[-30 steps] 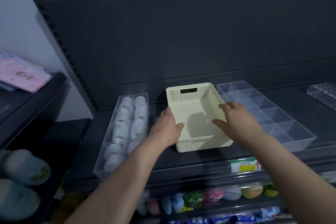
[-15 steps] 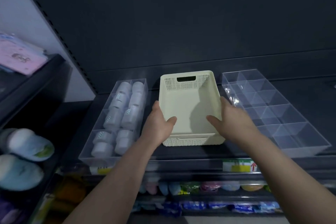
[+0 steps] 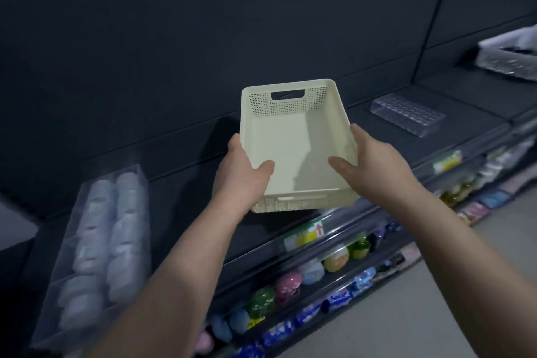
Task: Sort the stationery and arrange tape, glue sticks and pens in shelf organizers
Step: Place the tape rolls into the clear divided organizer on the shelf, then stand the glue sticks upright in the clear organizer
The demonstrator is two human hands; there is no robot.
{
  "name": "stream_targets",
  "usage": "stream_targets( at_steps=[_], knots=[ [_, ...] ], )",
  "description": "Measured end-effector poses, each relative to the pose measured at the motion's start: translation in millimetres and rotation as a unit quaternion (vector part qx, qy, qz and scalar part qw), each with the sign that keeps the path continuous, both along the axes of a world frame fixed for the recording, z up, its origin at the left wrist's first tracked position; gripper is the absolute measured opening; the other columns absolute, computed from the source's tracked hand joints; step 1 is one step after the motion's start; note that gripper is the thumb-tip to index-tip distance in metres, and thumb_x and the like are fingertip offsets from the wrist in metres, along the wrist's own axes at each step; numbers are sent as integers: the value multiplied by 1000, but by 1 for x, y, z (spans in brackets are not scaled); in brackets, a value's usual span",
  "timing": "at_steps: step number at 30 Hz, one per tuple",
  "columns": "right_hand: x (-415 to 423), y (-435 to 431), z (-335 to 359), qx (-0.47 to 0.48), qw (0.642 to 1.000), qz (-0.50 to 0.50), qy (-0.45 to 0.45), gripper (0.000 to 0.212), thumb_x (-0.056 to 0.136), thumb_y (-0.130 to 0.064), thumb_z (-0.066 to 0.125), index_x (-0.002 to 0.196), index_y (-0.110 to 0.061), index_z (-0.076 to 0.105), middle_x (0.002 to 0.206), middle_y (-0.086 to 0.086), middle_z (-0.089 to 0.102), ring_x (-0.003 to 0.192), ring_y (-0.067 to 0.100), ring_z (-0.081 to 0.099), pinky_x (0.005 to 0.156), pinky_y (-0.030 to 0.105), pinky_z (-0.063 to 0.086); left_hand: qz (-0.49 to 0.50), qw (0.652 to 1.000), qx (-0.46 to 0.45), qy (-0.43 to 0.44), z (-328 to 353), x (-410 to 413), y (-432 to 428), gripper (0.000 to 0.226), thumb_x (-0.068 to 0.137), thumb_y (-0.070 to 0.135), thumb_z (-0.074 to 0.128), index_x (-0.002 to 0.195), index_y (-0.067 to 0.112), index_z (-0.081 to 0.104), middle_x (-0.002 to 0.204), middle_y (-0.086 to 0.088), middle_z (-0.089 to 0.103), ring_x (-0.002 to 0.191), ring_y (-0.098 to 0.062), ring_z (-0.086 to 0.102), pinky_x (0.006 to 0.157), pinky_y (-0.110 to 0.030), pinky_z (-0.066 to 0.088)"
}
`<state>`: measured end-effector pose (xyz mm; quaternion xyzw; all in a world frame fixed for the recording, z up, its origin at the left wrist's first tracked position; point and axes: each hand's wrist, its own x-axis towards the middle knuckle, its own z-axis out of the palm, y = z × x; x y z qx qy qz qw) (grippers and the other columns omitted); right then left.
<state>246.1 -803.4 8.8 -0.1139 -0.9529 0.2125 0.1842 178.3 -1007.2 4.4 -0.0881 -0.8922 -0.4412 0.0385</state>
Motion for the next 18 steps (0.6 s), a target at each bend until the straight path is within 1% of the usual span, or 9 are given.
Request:
stream_targets(
  at_steps=[2, 3, 6, 9, 10, 12, 14, 16, 18],
  knots=[
    [18, 32, 2, 3, 999, -39, -4, 63, 88, -43, 57, 139, -13, 34, 109, 9, 64, 91, 30, 58, 63, 31, 34, -42, 999, -3, 0, 4, 6, 38, 50, 81, 28, 64, 125, 24, 41, 102, 13, 57, 95, -18, 58, 80, -37, 52],
    [27, 49, 3, 3, 998, -56, -3, 61, 88, -43, 57, 137, -15, 35, 108, 8, 64, 86, 28, 56, 61, 31, 34, -61, 998, -4, 0, 5, 9, 57, 51, 81, 28, 64, 126, 23, 40, 104, 12, 57, 95, -18, 58, 81, -37, 52],
    [49, 105, 2, -4, 995, -99, -6, 53, 87, -44, 56, 131, -18, 39, 94, 3, 60, 73, 21, 46, 51, 28, 30, -105, 994, -14, 1, 6, 16, 121, 52, 82, 30, 64, 127, 21, 38, 104, 11, 53, 95, -19, 55, 81, -36, 51],
    [73, 168, -2, -4, 990, -141, -8, 46, 87, -43, 57, 124, -19, 43, 84, -2, 53, 69, 20, 45, 45, 23, 27, -140, 990, -23, -3, 4, 24, 192, 50, 81, 30, 64, 124, 19, 40, 108, 7, 55, 98, -21, 56, 83, -38, 51],
    [82, 191, -4, -6, 988, -153, -8, 45, 87, -43, 57, 122, -19, 43, 85, -1, 55, 69, 20, 45, 45, 23, 26, -152, 988, -28, -4, 3, 27, 217, 49, 81, 30, 64, 122, 20, 40, 107, 7, 56, 98, -21, 56, 82, -38, 51],
    [101, 238, -8, -13, 984, -175, -11, 43, 86, -43, 57, 121, -20, 45, 90, 3, 60, 71, 22, 46, 47, 27, 27, -174, 984, -33, -8, -2, 38, 269, 48, 80, 31, 64, 122, 22, 41, 103, 10, 55, 92, -18, 56, 76, -33, 49],
    [120, 283, -10, -12, 979, -201, -18, 41, 86, -43, 57, 119, -20, 48, 95, 5, 64, 77, 26, 51, 54, 31, 30, -198, 979, -30, -21, -7, 49, 321, 50, 80, 32, 65, 123, 23, 42, 101, 12, 55, 90, -16, 55, 73, -30, 47],
    [136, 327, -11, -6, 975, -220, -33, 40, 86, -41, 56, 119, -19, 49, 100, 7, 65, 89, 31, 57, 61, 31, 32, -220, 974, -36, -41, -11, 60, 371, 50, 81, 31, 66, 124, 21, 42, 107, 7, 58, 96, -19, 57, 80, -34, 50],
    [144, 368, -11, -6, 973, -229, -43, 39, 87, -40, 56, 119, -18, 49, 102, 8, 65, 94, 32, 57, 63, 32, 33, -232, 970, -36, -56, -12, 67, 416, 50, 81, 31, 66, 123, 20, 42, 114, 4, 59, 103, -22, 58, 87, -40, 51]
  ],
)
